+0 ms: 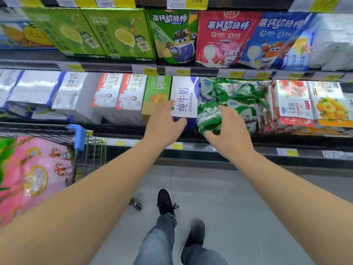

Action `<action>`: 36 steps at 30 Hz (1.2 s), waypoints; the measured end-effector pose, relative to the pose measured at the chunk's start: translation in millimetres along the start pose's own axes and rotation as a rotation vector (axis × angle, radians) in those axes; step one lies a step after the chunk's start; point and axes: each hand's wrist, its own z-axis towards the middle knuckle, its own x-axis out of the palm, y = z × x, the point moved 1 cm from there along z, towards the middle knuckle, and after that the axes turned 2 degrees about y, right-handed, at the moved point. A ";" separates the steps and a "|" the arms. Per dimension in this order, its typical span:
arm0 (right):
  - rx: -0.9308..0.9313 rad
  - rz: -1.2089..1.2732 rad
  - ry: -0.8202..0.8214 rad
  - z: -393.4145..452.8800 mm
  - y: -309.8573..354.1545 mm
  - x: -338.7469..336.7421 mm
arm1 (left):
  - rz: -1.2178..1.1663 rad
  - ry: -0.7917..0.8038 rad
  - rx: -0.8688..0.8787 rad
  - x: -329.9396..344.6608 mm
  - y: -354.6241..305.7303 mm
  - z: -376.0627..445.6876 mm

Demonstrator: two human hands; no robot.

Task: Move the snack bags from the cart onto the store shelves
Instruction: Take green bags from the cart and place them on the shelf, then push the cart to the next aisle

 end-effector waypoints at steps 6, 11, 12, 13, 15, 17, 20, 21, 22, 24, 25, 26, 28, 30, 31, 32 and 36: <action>-0.109 -0.113 0.072 -86.6 14.0 -18.4 | 0.038 0.032 -0.009 -11.4 -0.3 -97.3; -0.163 -0.152 0.156 -145.8 35.9 -10.8 | 0.056 0.068 -0.107 -16.0 19.1 -155.2; -0.173 -0.157 0.176 -157.8 42.2 -5.5 | 0.047 0.064 -0.118 -17.3 24.9 -167.1; -0.184 -0.168 0.201 -170.5 50.1 0.3 | 0.041 0.052 -0.126 -20.6 32.6 -180.3; -0.212 -0.182 0.236 -192.8 65.5 13.6 | 0.042 0.032 -0.144 -28.7 51.9 -204.3; -0.240 -0.182 0.268 -212.3 83.3 28.9 | 0.043 0.021 -0.177 -39.7 79.0 -226.5; -0.258 -0.197 0.323 -234.9 104.6 52.0 | 0.063 0.006 -0.222 -55.3 117.9 -253.0; -0.270 -0.212 0.341 -245.2 116.1 64.9 | 0.072 0.004 -0.239 -63.9 136.0 -266.3; -0.272 -0.222 0.358 -251.3 121.7 71.6 | 0.083 -0.003 -0.241 -68.0 146.2 -273.4; -0.282 -0.238 0.387 -264.8 142.9 94.1 | 0.104 -0.016 -0.254 -82.4 176.6 -292.4; -0.290 -0.250 0.407 -273.5 157.1 110.1 | 0.110 -0.024 -0.267 -91.1 196.5 -305.2; -0.300 -0.260 0.420 -278.6 168.2 121.8 | 0.129 -0.038 -0.271 -98.2 211.8 -313.0; -0.314 -0.282 0.447 -289.5 192.1 148.5 | 0.159 -0.047 -0.295 -114.1 243.9 -330.0; -0.325 -0.292 0.464 -296.8 215.6 175.5 | 0.168 -0.053 -0.291 -127.8 276.8 -342.2; -0.332 -0.297 0.468 -298.1 223.7 183.8 | 0.175 -0.060 -0.274 -132.5 286.7 -345.9; -0.342 -0.305 0.473 -299.4 231.9 194.1 | 0.192 -0.066 -0.259 -136.0 299.7 -349.5; -0.388 -0.337 0.495 -298.0 261.8 235.1 | 0.302 -0.042 -0.246 -146.6 346.1 -356.2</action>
